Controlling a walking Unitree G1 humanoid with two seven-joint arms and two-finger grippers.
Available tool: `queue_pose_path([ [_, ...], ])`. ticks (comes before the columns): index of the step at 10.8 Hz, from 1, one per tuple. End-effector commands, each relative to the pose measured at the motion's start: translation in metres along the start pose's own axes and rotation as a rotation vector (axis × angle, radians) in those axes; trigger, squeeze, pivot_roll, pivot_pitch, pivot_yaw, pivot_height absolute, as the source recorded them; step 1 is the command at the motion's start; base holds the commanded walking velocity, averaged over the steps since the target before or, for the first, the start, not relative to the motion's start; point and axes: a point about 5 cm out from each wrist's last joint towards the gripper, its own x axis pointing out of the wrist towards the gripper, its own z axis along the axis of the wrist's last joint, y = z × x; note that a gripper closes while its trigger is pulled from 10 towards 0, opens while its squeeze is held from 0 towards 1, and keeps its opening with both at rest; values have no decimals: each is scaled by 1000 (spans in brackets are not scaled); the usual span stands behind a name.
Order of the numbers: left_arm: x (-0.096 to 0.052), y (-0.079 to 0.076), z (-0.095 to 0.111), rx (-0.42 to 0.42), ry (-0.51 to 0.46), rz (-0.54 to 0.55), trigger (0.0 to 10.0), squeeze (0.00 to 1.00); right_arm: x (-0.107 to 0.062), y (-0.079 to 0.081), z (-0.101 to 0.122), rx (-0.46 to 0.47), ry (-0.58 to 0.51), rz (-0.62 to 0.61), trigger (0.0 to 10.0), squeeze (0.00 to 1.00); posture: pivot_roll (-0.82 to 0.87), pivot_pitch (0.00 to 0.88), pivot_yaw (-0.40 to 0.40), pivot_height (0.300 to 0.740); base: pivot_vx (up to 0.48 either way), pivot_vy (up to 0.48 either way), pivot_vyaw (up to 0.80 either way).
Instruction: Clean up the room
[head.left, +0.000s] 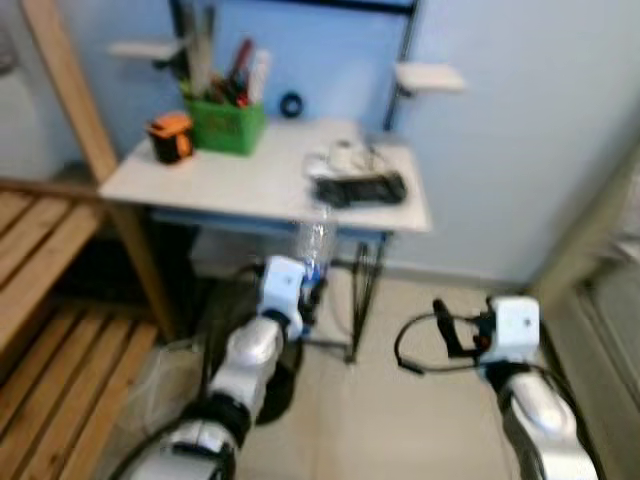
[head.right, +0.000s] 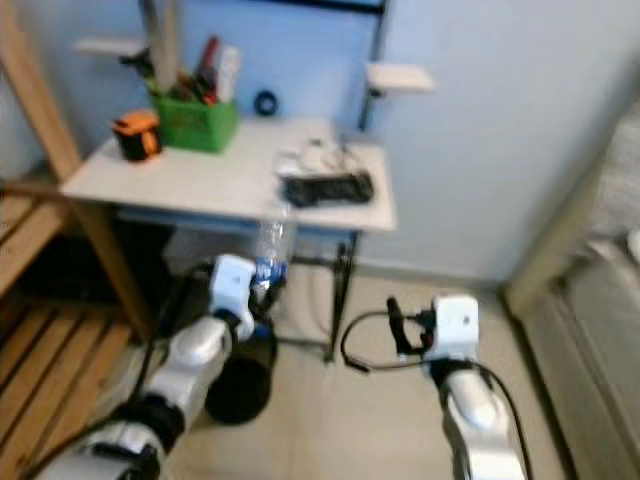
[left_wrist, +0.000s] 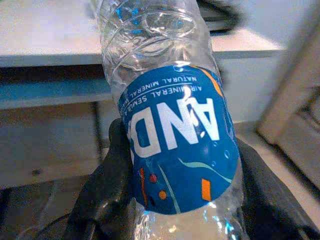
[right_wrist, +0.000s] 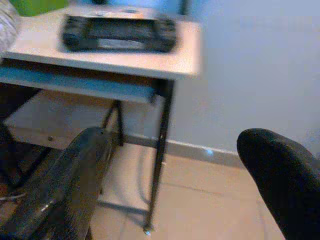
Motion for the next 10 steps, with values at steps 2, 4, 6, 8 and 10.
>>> queue_pose_path([
  [2,1,12,-2,-22,41,112,10000,0,-1,6,4,-8,-6,30,10000,0,-80,0,-64,740,234,0,0],
  [4,-7,-14,-25,-4,110,105,10000,0,-9,3,0,-4,15,36,10000,0,-89,0,-66,740,0,0,0],
  [6,-13,-16,-51,-20,285,131,10000,0,-15,5,-2,14,44,90,10000,0,-95,0,-95,740,0,0,0],
  [8,-17,-11,-61,66,386,213,10000,0,-25,-1,0,1,72,133,10000,0,-121,19,-144,740,0,0,0],
  [10,-19,-22,-67,80,422,192,10000,0,-31,-7,2,-9,88,137,10000,0,-127,24,-158,740,0,0,0],
])
